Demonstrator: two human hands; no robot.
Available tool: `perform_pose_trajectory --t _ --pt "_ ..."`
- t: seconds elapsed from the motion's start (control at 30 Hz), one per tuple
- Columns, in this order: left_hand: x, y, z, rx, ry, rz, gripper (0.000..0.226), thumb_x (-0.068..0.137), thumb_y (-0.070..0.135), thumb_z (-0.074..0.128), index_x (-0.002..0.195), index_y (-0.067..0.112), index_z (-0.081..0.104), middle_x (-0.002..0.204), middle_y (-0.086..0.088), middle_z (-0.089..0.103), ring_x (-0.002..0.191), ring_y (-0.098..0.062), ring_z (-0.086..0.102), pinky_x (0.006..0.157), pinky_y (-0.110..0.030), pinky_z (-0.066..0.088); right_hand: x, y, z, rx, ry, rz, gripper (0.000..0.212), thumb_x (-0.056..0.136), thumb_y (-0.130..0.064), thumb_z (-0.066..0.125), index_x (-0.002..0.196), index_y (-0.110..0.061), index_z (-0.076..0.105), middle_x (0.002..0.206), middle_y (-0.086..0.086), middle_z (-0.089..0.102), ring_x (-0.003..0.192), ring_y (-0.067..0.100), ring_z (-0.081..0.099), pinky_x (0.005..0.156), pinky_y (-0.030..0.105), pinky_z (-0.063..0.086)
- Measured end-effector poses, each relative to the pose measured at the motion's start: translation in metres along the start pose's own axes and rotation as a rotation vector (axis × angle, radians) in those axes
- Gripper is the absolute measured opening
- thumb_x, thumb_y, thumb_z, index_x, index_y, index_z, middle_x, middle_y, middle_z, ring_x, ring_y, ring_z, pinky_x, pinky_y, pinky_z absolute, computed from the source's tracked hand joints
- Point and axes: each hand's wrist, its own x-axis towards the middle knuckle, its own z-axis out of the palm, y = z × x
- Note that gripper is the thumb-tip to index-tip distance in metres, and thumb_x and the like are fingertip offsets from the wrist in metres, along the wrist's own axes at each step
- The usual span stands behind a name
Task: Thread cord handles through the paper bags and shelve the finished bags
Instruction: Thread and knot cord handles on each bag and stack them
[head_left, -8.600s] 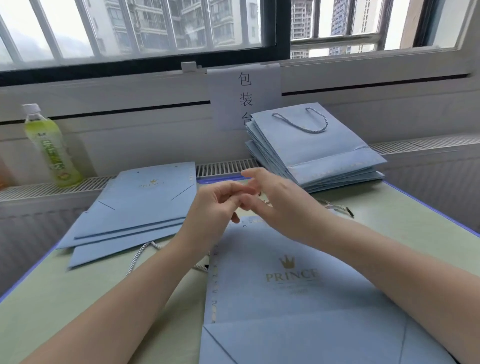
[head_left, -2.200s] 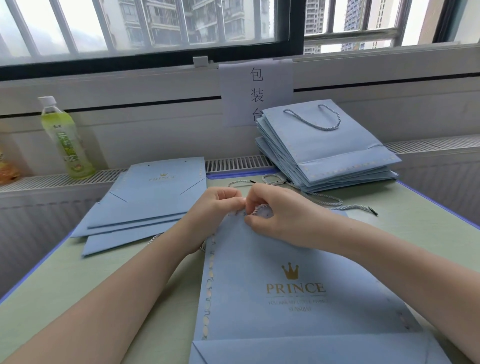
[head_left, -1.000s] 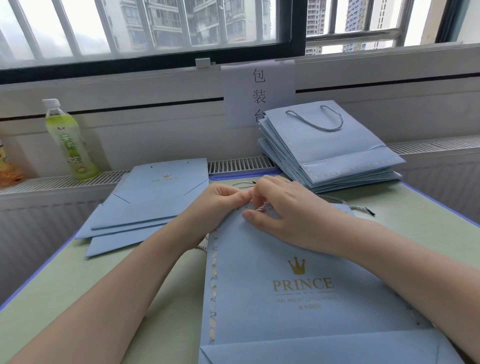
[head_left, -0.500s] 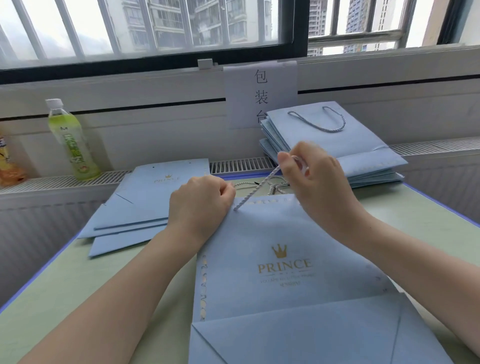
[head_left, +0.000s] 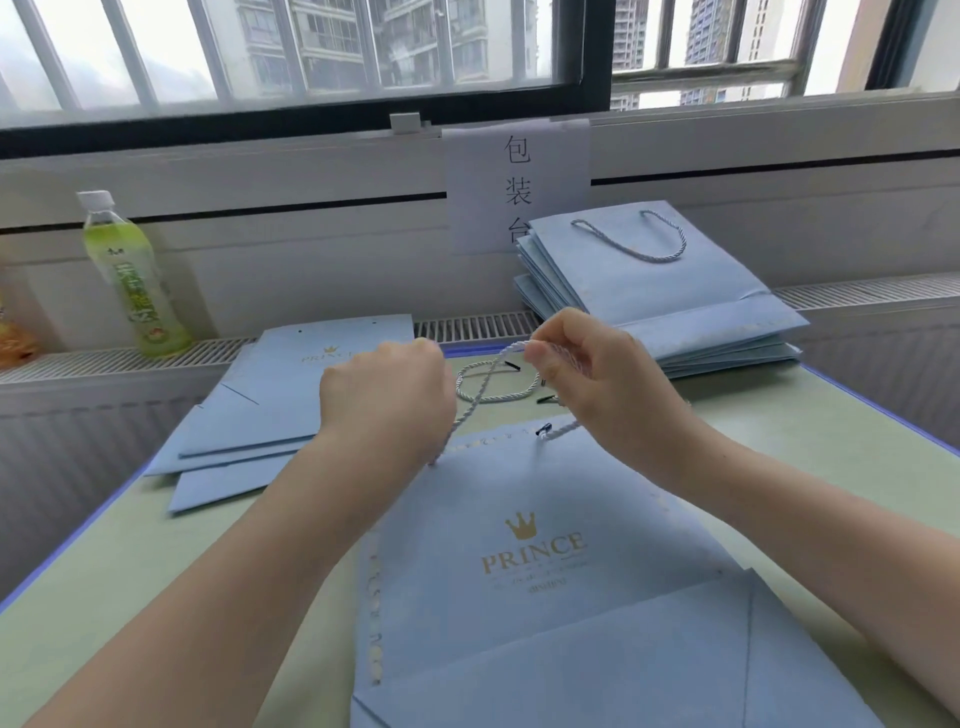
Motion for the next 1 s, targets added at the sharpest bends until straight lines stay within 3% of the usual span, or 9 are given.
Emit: perform_pose_trajectory --t 0.1,0.17,0.3,0.5,0.63,0.73,0.8,0.9,1.0 --pt "-0.004 0.014 0.001 -0.484 -0.034 0.193 0.042 0.096 0.047 0.034 0.084 0.013 0.056 0.081 0.003 0.066 0.086 -0.022 0.059 0.08 -0.04 0.048 -0.002 0.001 0.002 -0.046 -0.035 -0.009 0.016 0.096 -0.022 0.053 0.085 -0.014 0.062 0.055 -0.013 0.045 0.053 0.006 0.039 0.054 0.018 0.031" --pt "-0.01 0.022 0.004 -0.525 0.016 0.263 0.033 0.097 0.044 0.04 0.095 0.014 0.054 0.09 0.006 0.066 0.091 -0.02 0.059 0.082 -0.042 0.048 0.0 0.001 0.002 -0.028 -0.01 -0.004 0.015 0.096 -0.016 0.052 0.091 -0.013 0.066 0.061 -0.017 0.051 0.058 0.002 0.045 0.058 0.014 0.034" --pt "-0.016 0.024 0.016 -0.558 0.084 0.332 0.028 0.097 0.035 0.046 0.121 0.021 0.043 0.095 0.014 0.061 0.097 -0.021 0.06 0.082 -0.044 0.049 0.003 0.001 -0.002 0.038 -0.012 -0.005 0.018 0.094 -0.008 0.053 0.096 -0.018 0.067 0.085 0.0 0.055 0.072 0.003 0.05 0.07 0.013 0.037" --pt "-0.008 0.01 0.027 -0.505 0.23 0.282 0.03 0.098 0.04 0.04 0.088 0.019 0.058 0.078 0.008 0.068 0.082 -0.021 0.063 0.071 -0.039 0.048 0.004 0.002 -0.004 -0.107 -0.069 -0.011 0.015 0.094 -0.016 0.056 0.093 -0.009 0.069 0.083 -0.002 0.052 0.069 0.002 0.047 0.066 0.013 0.035" --pt "0.001 0.001 0.03 -0.671 0.397 0.14 0.036 0.1 0.034 0.042 0.075 0.011 0.052 0.058 0.004 0.052 0.061 -0.025 0.05 0.057 -0.037 0.038 0.005 0.006 -0.009 -0.353 -0.061 -0.039 0.021 0.095 -0.023 0.054 0.094 -0.009 0.07 0.087 -0.001 0.049 0.074 0.014 0.047 0.072 0.03 0.038" --pt "0.005 -0.003 0.028 -0.703 0.549 0.039 0.035 0.098 0.034 0.044 0.075 0.009 0.055 0.072 0.003 0.044 0.076 -0.021 0.044 0.065 -0.024 0.033 0.006 0.003 -0.012 -0.492 -0.039 -0.024 0.023 0.096 -0.028 0.05 0.093 -0.013 0.067 0.08 -0.002 0.047 0.071 0.019 0.046 0.069 0.034 0.039" --pt "0.006 -0.004 0.025 -0.796 0.614 0.013 0.033 0.095 0.034 0.042 0.07 0.015 0.052 0.077 0.004 0.045 0.082 -0.016 0.043 0.069 -0.01 0.031 0.008 0.004 -0.015 -0.388 -0.041 0.073 0.024 0.097 -0.028 0.049 0.089 -0.014 0.066 0.063 -0.008 0.044 0.058 0.01 0.042 0.059 0.03 0.036" --pt "0.006 -0.003 0.019 -1.084 0.496 0.106 0.042 0.098 0.029 0.036 0.062 0.014 0.051 0.064 0.003 0.053 0.063 -0.011 0.048 0.062 -0.019 0.039 0.011 0.003 -0.018 0.161 -0.059 0.384 0.025 0.099 -0.02 0.047 0.087 -0.013 0.068 0.054 -0.009 0.048 0.049 0.004 0.043 0.054 0.017 0.038" --pt "0.005 -0.001 0.019 -1.291 0.069 0.11 0.063 0.104 0.03 0.029 0.054 0.006 0.06 0.057 -0.006 0.064 0.056 -0.013 0.058 0.058 -0.019 0.047 0.015 0.004 -0.019 0.452 -0.064 0.575 0.027 0.099 -0.011 0.042 0.091 -0.015 0.067 0.074 -0.002 0.068 0.072 0.011 0.061 0.068 0.021 0.046"
